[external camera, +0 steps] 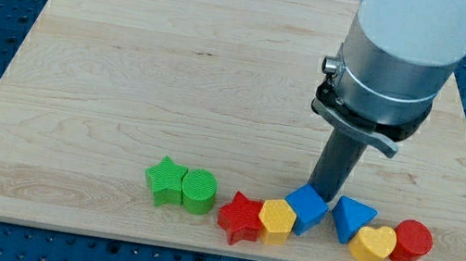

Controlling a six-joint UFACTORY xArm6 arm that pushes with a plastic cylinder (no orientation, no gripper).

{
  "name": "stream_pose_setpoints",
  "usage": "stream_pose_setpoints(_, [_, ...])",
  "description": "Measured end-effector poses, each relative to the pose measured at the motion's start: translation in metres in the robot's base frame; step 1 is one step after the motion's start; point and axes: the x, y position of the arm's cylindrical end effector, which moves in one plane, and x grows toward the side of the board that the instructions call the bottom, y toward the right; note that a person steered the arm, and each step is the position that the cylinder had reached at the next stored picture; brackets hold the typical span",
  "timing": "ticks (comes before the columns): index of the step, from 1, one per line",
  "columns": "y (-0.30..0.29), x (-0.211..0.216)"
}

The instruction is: Nudge the red circle along with yellow heart slightly up

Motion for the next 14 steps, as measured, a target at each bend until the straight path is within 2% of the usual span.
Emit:
stream_pose_setpoints(2, [-0.005, 0.019])
stream_pose_setpoints(4, [-0.065, -0.053])
stream_pose_setpoints(5, [-0.127, -0.057])
stream_pose_setpoints(6, [-0.203, -0.04])
stream_pose_setpoints(7, [-0.259, -0.052])
stream_pose_setpoints(8, [-0.24, -0.12])
stream_pose_setpoints(9, [-0.113, -0.162])
stream_pose_setpoints(10, [0.029, -0.159])
stream_pose_setpoints(11, [0.144, -0.125])
stream_pose_setpoints(12, [0.227, -0.046])
stream_pose_setpoints(14, [0.24, 0.057])
